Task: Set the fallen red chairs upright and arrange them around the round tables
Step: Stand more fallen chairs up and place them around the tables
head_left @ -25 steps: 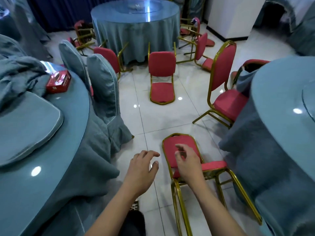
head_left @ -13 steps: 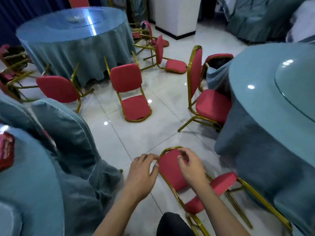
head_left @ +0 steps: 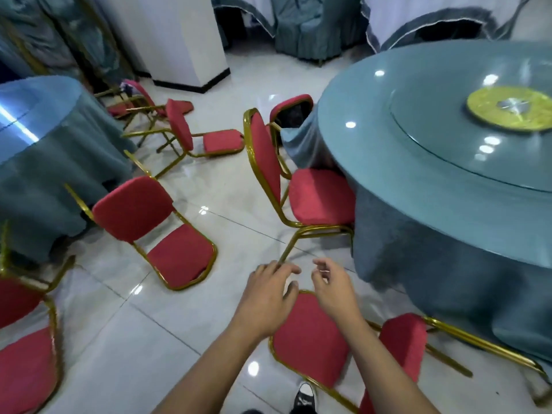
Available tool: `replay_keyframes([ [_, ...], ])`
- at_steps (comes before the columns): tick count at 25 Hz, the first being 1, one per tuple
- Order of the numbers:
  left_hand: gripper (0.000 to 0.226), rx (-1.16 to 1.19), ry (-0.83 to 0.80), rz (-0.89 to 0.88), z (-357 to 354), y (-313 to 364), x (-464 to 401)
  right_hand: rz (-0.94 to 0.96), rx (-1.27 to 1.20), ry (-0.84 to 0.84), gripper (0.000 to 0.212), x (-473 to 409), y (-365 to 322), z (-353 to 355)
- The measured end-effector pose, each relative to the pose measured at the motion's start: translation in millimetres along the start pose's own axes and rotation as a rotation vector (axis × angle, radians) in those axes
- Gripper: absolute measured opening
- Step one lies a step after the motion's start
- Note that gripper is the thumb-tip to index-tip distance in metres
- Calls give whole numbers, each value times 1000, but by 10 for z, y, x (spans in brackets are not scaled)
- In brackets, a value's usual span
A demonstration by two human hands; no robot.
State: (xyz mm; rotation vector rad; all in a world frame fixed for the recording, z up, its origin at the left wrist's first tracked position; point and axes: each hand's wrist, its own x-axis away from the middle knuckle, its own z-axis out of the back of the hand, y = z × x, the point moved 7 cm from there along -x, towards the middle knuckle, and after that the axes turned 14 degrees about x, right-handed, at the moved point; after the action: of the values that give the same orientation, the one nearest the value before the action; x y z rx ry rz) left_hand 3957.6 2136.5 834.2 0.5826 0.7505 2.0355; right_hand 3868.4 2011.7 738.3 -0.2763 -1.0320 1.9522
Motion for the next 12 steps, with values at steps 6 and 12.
replay_keyframes([
  [6,27,-16,-218,-232,-176,201,-1073,-184,-10,297,26,-448,129,622],
  [12,28,-77,-628,-532,-723,153,-2009,-573,-92,693,25,-310,585,682],
])
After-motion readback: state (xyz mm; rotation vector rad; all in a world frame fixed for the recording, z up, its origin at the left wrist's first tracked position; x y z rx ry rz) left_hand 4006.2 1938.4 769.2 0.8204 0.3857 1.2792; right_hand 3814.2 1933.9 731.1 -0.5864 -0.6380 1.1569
